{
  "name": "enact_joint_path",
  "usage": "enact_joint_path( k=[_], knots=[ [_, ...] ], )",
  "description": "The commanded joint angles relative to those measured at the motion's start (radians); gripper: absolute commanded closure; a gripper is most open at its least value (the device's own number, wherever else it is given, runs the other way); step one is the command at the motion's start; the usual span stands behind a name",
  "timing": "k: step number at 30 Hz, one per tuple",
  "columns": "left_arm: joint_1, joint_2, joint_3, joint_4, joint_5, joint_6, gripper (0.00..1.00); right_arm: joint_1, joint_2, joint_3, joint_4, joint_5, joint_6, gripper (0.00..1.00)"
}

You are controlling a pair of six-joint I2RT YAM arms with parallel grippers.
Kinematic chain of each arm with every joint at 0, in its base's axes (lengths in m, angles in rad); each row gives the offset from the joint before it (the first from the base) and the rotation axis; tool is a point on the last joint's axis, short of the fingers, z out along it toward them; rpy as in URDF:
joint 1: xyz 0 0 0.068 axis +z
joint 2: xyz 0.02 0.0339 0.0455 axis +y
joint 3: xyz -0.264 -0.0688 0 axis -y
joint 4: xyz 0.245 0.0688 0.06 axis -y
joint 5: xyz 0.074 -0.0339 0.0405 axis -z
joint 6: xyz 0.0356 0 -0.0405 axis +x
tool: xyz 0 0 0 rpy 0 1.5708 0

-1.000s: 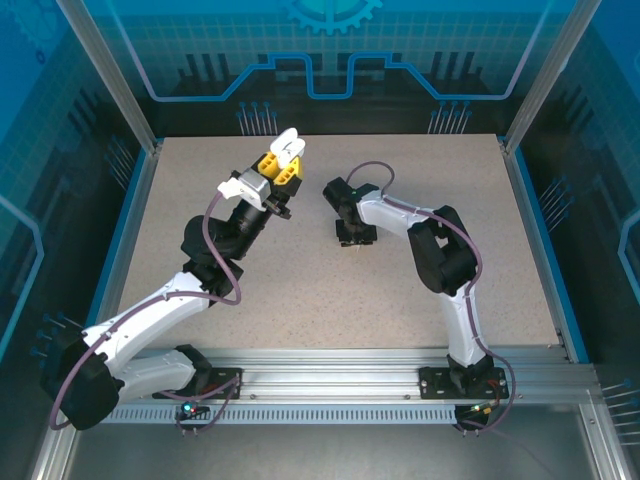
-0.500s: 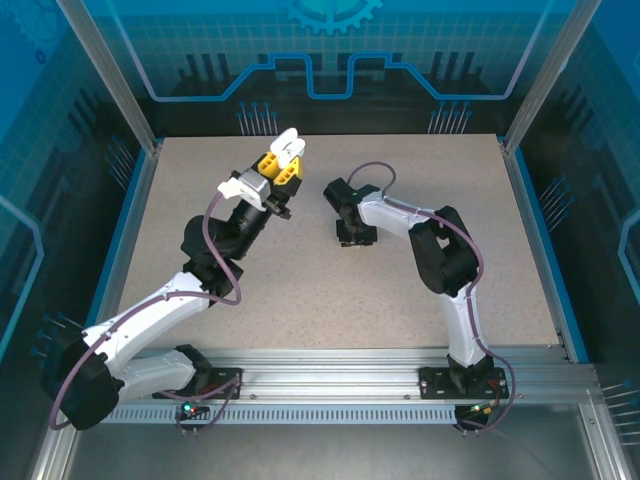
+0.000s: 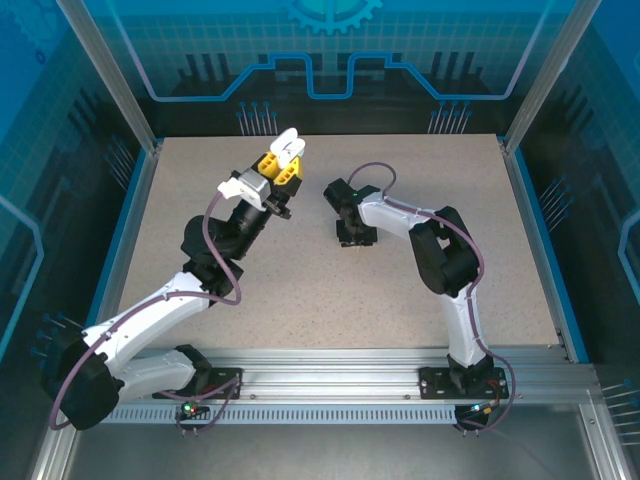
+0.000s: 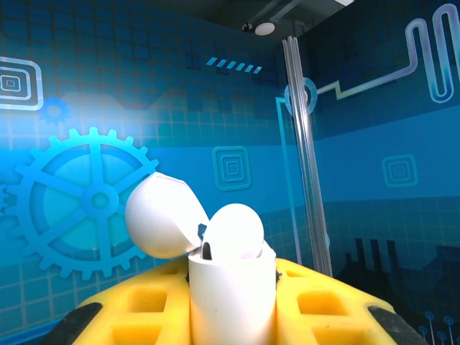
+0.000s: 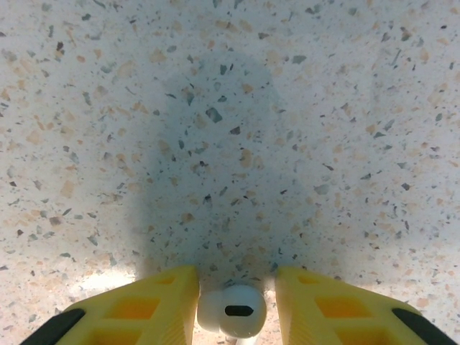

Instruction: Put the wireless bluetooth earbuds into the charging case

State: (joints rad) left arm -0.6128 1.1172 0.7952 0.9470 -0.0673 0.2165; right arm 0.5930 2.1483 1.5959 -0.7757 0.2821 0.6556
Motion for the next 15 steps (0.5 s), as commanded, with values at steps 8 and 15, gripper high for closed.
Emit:
enact_joint_path(
  k=[8, 15],
  knots=[
    [-0.005, -0.01, -0.002, 0.026, -0.015, 0.006, 1.0, 0.025, 0.006, -0.028, -0.065, -0.011, 0.012, 0.72],
    [-0.004, -0.012, 0.0, 0.022, -0.012, 0.006, 1.0, 0.024, -0.018, -0.034, -0.056, -0.005, 0.006, 0.74]
  ],
)
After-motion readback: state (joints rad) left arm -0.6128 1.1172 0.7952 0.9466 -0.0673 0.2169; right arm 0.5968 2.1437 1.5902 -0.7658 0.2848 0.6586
